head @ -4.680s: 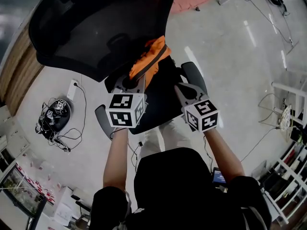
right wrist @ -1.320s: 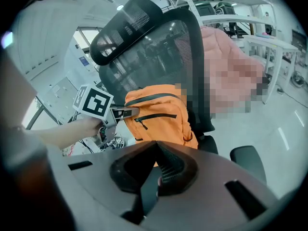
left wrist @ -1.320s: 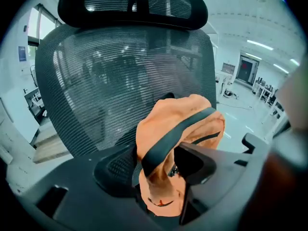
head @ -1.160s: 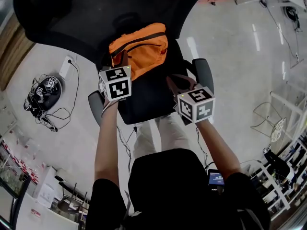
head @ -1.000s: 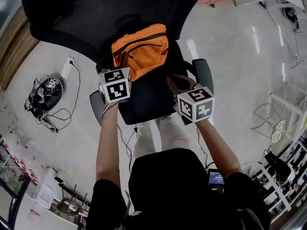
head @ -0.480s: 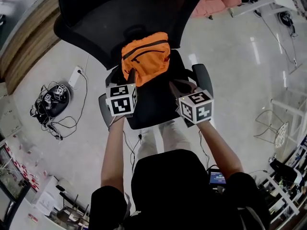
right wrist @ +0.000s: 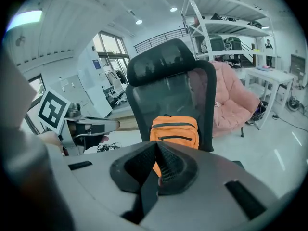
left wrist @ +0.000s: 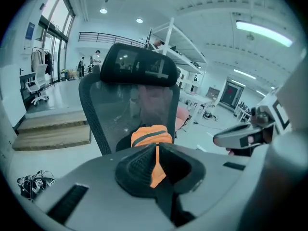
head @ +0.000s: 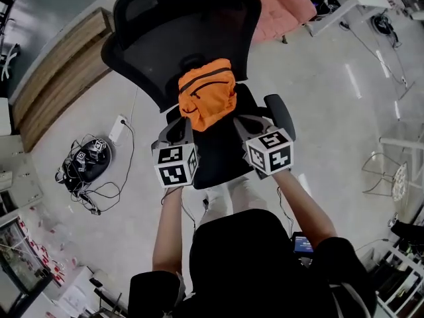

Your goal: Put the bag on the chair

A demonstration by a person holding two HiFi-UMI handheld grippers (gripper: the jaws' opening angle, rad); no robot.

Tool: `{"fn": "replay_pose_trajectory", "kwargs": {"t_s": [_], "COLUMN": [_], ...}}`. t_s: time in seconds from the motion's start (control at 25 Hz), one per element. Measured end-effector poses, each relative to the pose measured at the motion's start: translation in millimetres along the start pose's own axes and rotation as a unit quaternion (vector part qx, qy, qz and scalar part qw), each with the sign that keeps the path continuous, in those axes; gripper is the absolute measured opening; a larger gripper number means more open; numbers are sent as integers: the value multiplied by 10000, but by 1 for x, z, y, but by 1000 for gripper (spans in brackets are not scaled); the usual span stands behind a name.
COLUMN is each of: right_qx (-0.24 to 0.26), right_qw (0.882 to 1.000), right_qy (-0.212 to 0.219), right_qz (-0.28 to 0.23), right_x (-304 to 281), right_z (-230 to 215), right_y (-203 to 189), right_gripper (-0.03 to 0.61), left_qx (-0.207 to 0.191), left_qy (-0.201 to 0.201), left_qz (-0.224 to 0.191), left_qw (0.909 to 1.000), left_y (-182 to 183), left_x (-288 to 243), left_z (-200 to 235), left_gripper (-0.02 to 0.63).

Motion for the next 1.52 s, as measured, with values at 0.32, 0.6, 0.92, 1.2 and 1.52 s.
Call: {"fn": "replay_pose_trajectory", "kwargs": {"t_s": [0.32,0.6,0.92,1.2,1.52], "right_qx": [216,470,829,1067,1373], "right_qw": [9988,9956,9864,9760,9645], "right_qy": [-68,-142,-302,-408,-449], "right_qz": [-445,-799,-1388,-1854,-2210], "right_x": [49,84,125,168,195], "right_z": [37,74,119,164,197], "right_y": [16,22,43,40,44], "right_gripper": [2,1,2,2,2], "left_qx": [-47,-169,-344,-587,-582], "left_qy": [-258,-564,-894,-1024,-1074], "left_qz": [-398,-902,-1376,-1787,-2204], "left_qw": [9989,9942,9858,9768,9677], "left_y": [11,27,39,31,35], "left_x": [76,137,205,266,307], "left_z": [-24,-48,-60,-67,-70], "left_gripper": [12,12,12,12,12]}}
Point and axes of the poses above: the fingertips, and each gripper's own axes: x backward along the fingers, z to its left, y out of its top, the point moved 3 cm from there along x, backward along the fingers, and after that the axes turned 8 degrees about y, right-handed, at the moved point
